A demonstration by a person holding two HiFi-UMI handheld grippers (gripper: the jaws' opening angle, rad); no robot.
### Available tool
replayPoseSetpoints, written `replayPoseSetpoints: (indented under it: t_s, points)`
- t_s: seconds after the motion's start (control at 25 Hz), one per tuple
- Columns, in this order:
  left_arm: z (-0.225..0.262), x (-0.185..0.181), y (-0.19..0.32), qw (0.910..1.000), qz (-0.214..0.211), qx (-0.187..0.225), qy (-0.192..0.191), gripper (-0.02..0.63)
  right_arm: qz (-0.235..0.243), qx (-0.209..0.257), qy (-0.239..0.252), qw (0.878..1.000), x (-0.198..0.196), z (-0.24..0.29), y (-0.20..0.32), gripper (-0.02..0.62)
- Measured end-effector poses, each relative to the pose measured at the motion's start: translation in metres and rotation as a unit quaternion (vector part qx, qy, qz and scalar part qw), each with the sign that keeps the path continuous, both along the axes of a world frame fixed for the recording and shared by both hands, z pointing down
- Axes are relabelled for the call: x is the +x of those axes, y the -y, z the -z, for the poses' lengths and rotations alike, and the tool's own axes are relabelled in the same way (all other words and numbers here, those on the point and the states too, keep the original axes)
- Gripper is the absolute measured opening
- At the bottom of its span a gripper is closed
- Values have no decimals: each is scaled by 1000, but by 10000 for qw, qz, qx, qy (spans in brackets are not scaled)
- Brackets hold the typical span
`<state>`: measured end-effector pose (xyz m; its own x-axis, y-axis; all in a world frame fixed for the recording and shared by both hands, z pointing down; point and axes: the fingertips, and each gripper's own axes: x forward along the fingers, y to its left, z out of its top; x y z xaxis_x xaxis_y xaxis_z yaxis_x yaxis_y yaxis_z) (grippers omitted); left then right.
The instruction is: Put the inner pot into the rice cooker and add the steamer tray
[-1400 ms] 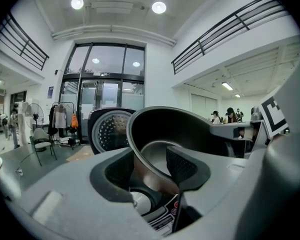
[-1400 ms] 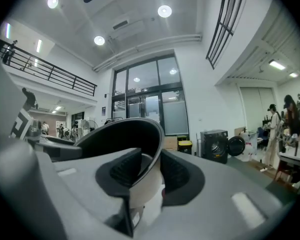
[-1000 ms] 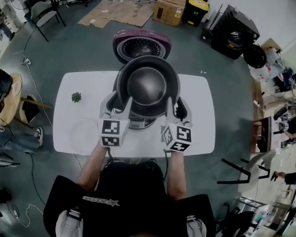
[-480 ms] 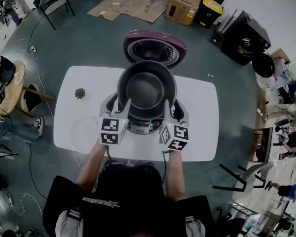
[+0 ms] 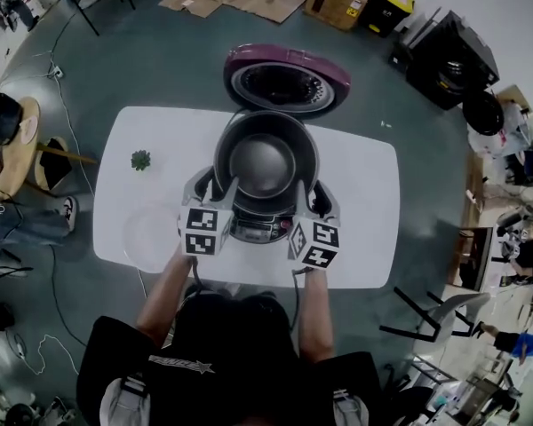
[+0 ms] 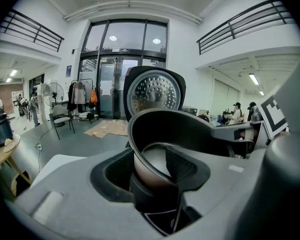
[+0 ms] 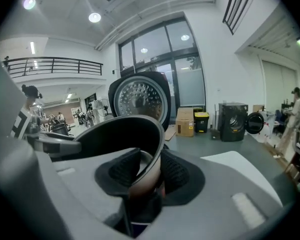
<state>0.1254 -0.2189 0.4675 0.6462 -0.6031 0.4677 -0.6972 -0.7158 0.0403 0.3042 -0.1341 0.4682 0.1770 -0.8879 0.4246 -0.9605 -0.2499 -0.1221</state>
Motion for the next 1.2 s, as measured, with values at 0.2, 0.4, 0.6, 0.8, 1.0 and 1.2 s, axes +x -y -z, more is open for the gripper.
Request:
replayPoseSetpoints:
  t_s: [0.2,0.4,0.6,0.8,1.0,1.2]
  points:
    - [-20,2,5,9996,-33,-246,155,209,22,-306,109,9995,1,-21,4,131]
    - [-44,5,12,9979,-66,-518,375,209,111,-664,337,9972,2,-43,11,133]
    - [-52,9,17,9961,-122,-600,633,209,136,-886,434,9950,4,-56,13,135]
    - [-65,7,17,9937,-90,-797,782,209,186,-1129,518,9921,4,-69,14,135]
    - [-76,10,19,9911,-107,-979,897,209,161,-1327,617,9891,6,-81,15,135]
    - [-85,13,19,9882,-150,-1183,965,209,280,-1499,894,9843,2,-91,19,171]
